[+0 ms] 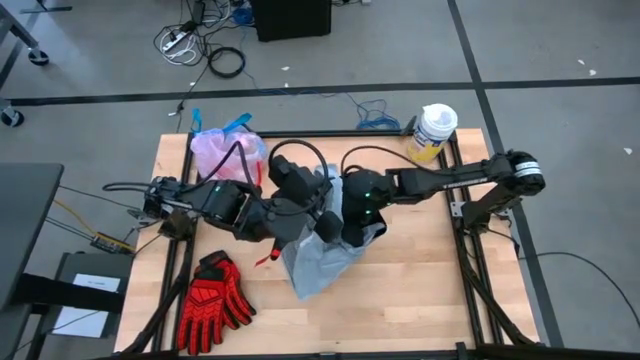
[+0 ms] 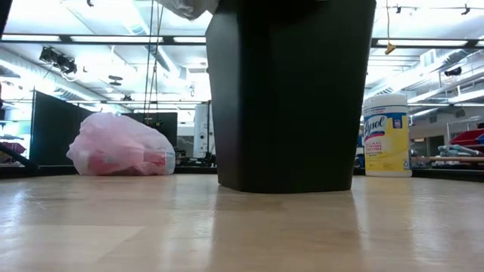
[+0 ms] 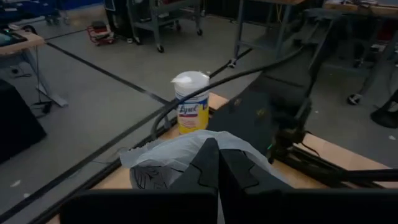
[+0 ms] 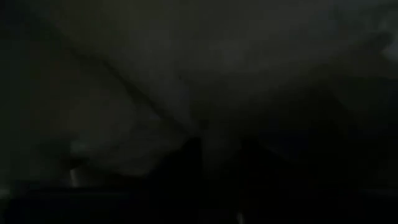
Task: Place trash/remove bag and relplace
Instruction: Put the gray trash bag into the trash bin
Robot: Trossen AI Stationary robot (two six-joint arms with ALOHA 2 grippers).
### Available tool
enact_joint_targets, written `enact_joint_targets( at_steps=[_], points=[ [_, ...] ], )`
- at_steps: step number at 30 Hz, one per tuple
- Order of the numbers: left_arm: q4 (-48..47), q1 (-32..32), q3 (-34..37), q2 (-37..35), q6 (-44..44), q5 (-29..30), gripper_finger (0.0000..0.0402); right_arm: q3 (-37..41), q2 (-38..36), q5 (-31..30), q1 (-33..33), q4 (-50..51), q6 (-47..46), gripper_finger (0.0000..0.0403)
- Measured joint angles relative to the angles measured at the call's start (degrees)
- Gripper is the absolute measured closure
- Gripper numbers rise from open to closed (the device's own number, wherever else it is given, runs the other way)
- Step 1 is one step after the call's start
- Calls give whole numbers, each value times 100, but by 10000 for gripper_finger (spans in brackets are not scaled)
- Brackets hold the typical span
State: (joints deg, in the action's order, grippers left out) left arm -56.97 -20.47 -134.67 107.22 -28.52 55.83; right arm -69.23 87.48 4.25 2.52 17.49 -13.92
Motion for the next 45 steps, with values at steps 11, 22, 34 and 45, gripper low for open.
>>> enact_joint_targets(
  at_steps=[11,22,34,45],
  points=[
    [-241,709,-2,9,-152,-908,400,13,-1568,-868,-94,222,175,300],
    [-300,1609,-2,5,483,-1535,400,2,-2419,-589,169,363,-518,301],
    [-298,2316,-2,-19,1142,-2488,400,9,-1782,891,1348,-2,-56,328],
    [-321,2449,-2,-113,1181,-3235,400,9,-921,-1327,851,169,198,363]
  ],
)
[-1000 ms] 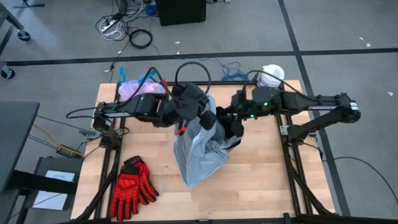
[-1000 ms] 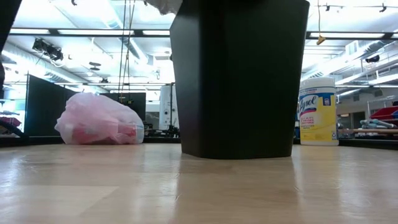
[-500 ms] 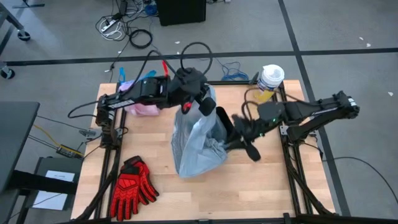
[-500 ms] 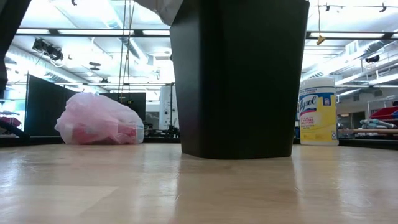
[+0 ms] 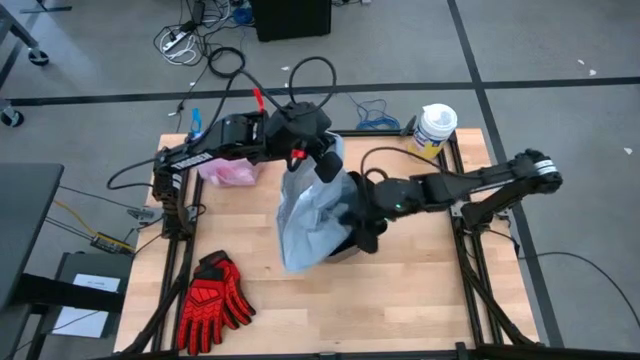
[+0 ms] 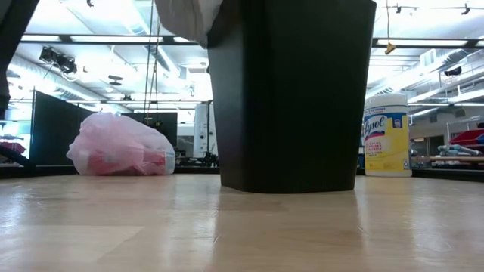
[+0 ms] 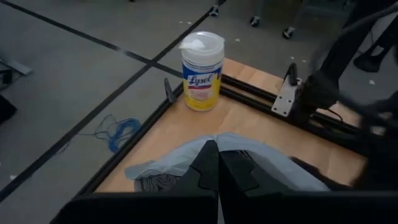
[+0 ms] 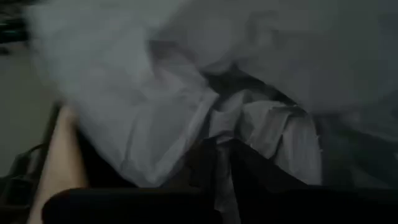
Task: Place trash/remove bag and relplace
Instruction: Put the gray trash bag into the trash bin
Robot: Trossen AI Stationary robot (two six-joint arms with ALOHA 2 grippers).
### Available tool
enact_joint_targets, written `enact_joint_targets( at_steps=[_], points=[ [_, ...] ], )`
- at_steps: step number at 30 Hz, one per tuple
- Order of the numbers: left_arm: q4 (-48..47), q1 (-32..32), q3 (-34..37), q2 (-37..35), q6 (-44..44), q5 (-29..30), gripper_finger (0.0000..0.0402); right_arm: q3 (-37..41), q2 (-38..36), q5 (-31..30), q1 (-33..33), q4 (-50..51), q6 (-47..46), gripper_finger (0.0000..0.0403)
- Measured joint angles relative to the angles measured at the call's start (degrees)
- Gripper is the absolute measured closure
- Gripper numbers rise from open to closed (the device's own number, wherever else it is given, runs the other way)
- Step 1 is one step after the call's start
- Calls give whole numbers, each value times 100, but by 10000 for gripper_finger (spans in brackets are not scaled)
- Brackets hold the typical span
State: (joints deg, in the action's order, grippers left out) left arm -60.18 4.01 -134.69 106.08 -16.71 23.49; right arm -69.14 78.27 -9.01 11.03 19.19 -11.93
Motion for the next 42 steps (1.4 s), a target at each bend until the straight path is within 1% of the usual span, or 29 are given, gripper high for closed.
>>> enact_joint_targets(
  at_steps=[2,3,4,7,8,9,10,12,16,18,20,23,27,30,33,36,37,38,42],
  points=[
    [-26,-7,0,-54,0,2,400,0,127,-27,-177,15,-81,365],
    [-28,-8,-1,-84,0,3,400,0,200,53,-256,29,-150,366],
    [-38,-9,-4,-116,0,3,400,0,275,291,-341,51,-222,366],
    [-105,-9,-9,-166,-1,9,400,0,467,1477,-507,59,-312,367],
    [-154,-9,-9,-169,-2,11,400,0,504,1782,-521,65,-327,367],
    [-194,-9,-9,-169,-2,13,400,0,511,1986,-504,65,-349,367],
    [-259,-11,-9,-166,-4,16,400,0,495,2060,-467,65,-353,368],
    [-461,-11,-9,-164,-26,22,400,0,386,2056,-389,24,-348,368],
    [-744,-13,-9,-164,-183,12,400,0,-72,1664,-276,-293,-290,366],
    [-711,-13,-9,-162,-321,-184,400,0,-341,1336,-228,-500,-175,365],
    [-564,-11,-9,-162,-343,-529,400,0,-615,908,-168,-672,24,365],
    [-367,-21,-9,-162,-240,-801,400,-2,-951,408,-94,-758,559,364],
    [-316,-5,-9,-162,-168,-807,400,-2,-1164,-32,-5,-768,1404,354],
    [-283,11,-9,-158,-235,-758,400,-2,-1227,-341,68,-987,2187,328],
    [-188,-30,-9,-132,-332,-545,400,-2,-1185,-940,98,-1446,2500,294],
    [-138,-131,-9,-57,-315,-233,400,-2,-1083,-1811,78,-1894,2262,261],
    [-93,-153,-7,-21,-306,-164,400,-2,-1042,-2004,70,-1937,2125,250],
    [-55,-170,-7,18,-302,-130,400,-2,-993,-2102,46,-2027,2004,241],
    [32,-186,-7,61,-304,-16,400,-2,-793,-2081,-1,-2458,1660,208]
  ],
)
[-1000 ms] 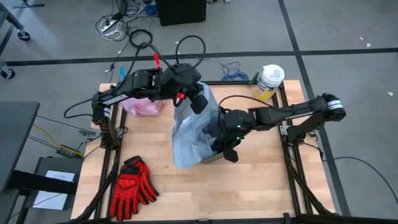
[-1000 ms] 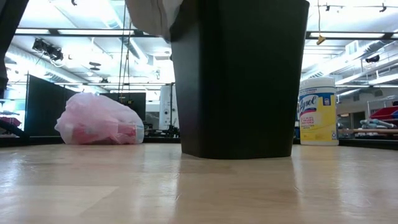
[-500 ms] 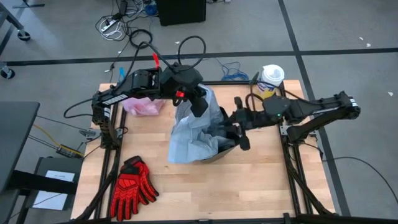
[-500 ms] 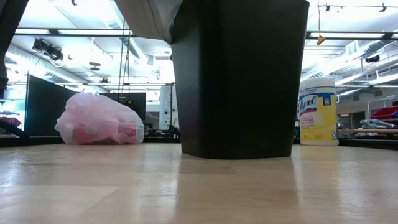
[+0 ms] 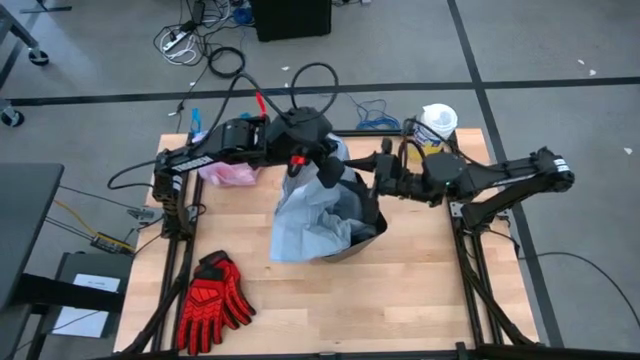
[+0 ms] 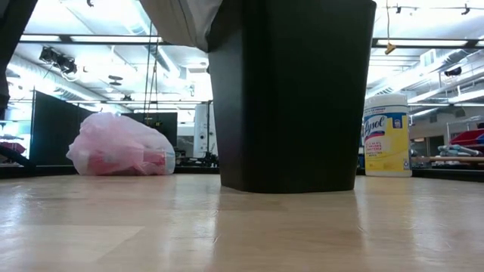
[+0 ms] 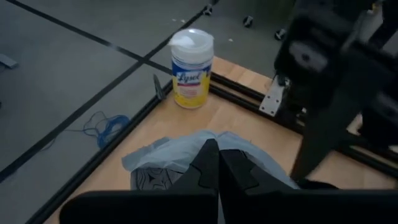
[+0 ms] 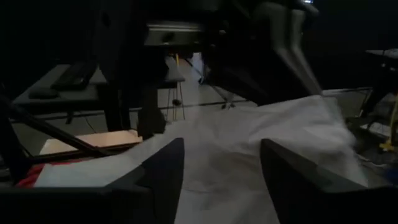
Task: Place trash/remove bag and relplace
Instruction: Put the gray trash bag into the trash bin
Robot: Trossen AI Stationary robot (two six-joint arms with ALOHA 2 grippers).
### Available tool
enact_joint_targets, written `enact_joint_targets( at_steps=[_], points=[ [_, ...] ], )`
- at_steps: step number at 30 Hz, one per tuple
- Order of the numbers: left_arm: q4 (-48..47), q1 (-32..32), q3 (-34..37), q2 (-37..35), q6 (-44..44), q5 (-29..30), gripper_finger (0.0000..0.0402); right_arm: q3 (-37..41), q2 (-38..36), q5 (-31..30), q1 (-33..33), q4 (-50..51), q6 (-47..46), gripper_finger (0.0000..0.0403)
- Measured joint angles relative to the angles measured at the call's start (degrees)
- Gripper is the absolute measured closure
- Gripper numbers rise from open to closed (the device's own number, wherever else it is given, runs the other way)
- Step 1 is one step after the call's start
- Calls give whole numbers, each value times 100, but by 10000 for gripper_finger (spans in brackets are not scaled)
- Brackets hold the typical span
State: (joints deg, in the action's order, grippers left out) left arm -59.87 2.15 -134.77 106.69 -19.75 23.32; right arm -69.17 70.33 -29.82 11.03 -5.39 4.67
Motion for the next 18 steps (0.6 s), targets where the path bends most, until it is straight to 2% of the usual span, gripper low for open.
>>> enact_joint_targets(
  at_steps=[4,8,14,18],
  points=[
    [10,2,5,68,0,1,400,0,239,-2,-17,-213,-183,190],
    [42,-2,3,94,0,0,400,2,363,-499,-39,-190,-457,191],
    [93,-2,3,94,-21,-79,400,2,364,-1243,-26,-10,-752,220],
    [246,-2,3,94,-39,-217,400,2,355,-1303,-25,-13,-660,257]
  ],
)
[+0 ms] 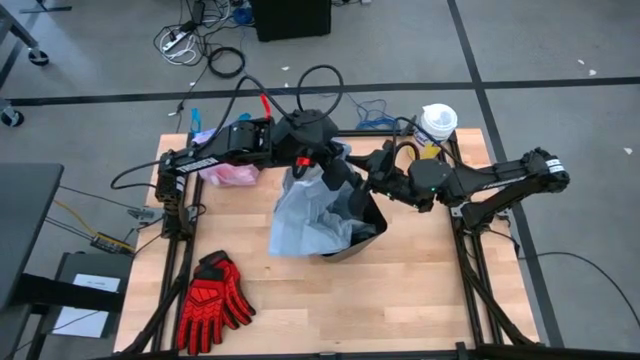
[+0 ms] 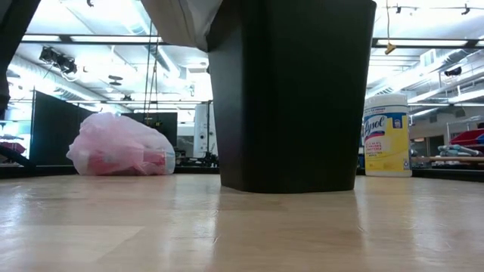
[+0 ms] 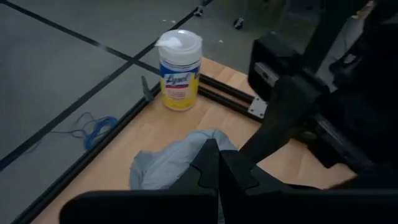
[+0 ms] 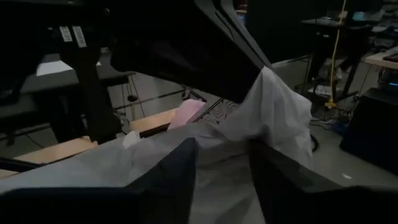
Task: Place trash/remove bag and relplace
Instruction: Put the gray trash bag into the trash bin
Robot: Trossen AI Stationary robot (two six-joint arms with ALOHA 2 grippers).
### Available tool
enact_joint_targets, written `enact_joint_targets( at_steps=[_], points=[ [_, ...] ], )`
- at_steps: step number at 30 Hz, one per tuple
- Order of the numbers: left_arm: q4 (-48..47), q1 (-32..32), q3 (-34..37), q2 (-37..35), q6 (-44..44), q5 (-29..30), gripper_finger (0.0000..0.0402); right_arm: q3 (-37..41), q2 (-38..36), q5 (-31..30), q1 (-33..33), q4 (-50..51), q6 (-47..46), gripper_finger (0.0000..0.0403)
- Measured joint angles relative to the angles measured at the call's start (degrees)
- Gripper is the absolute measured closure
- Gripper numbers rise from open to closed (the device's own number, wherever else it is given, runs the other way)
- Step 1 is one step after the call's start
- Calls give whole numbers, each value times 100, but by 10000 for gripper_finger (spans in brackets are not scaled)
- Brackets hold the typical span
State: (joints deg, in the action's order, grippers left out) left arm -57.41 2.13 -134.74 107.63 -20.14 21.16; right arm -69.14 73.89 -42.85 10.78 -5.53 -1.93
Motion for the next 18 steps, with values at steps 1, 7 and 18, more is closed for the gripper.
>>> enact_joint_targets(
  at_steps=[1,7,18],
  points=[
    [17,0,0,0,0,-48,400,0,0,0,22,-1,0,271],
    [25,0,0,-2,25,-91,400,0,0,-116,183,5,152,386],
    [-424,66,0,-5,319,67,400,0,-243,-1147,862,3,567,403]
  ],
)
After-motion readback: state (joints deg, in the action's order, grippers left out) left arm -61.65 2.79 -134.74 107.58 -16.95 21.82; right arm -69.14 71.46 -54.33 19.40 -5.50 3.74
